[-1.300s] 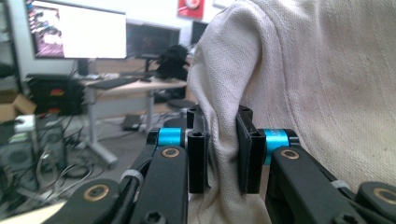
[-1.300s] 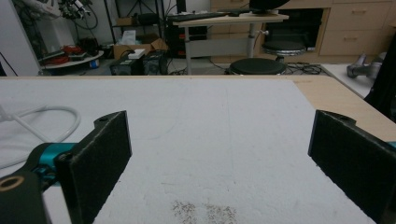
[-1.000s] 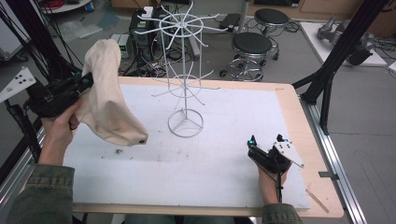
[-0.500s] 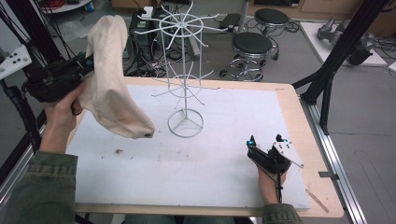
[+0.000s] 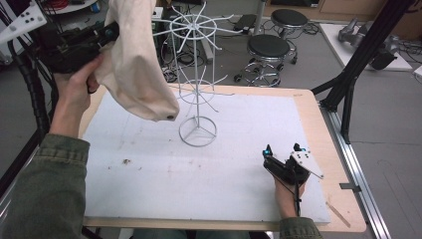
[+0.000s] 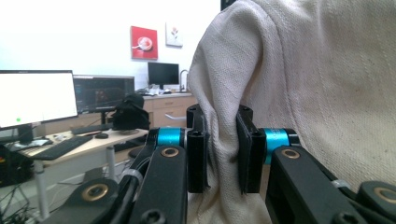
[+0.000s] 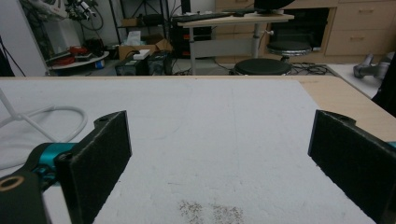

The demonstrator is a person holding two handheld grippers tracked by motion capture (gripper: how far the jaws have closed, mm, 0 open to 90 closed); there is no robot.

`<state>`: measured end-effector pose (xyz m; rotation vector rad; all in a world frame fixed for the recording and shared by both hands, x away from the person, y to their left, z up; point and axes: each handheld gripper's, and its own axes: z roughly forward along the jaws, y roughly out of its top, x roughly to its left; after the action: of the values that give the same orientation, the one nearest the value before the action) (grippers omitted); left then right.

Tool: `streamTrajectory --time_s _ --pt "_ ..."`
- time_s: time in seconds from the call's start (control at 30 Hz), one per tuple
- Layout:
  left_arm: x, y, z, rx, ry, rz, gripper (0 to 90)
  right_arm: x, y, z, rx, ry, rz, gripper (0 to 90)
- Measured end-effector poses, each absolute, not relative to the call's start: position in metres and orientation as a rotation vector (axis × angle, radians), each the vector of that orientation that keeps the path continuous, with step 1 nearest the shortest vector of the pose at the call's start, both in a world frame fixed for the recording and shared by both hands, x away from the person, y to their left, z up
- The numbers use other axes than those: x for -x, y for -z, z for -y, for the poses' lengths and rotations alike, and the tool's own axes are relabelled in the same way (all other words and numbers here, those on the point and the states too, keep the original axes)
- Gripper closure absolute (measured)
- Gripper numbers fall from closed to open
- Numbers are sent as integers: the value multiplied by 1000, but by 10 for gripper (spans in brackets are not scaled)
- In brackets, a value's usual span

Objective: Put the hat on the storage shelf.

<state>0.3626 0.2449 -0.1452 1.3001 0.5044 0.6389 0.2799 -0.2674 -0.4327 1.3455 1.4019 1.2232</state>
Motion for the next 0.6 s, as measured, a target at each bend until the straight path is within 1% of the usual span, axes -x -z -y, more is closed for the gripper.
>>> streamTrajectory --time_s 0.07,0.23,0.37,0.43,0.6 --pt "-369 140 -241 -1300 -630 -509 770 -280 433 267 -1340 -1222 -1406 48" --pt "-383 137 -229 -1341 -664 -546 769 -280 433 267 -1344 -1231 -1404 48" --pt "-389 145 -223 -1377 -670 -563 768 -280 433 268 -1338 -1230 -1412 48" --pt "-390 150 -221 -1405 -696 -574 766 -280 433 267 -1339 -1228 -1416 48" --pt "-392 163 -222 -1419 -692 -584 764 -280 433 267 -1332 -1229 -1413 48"
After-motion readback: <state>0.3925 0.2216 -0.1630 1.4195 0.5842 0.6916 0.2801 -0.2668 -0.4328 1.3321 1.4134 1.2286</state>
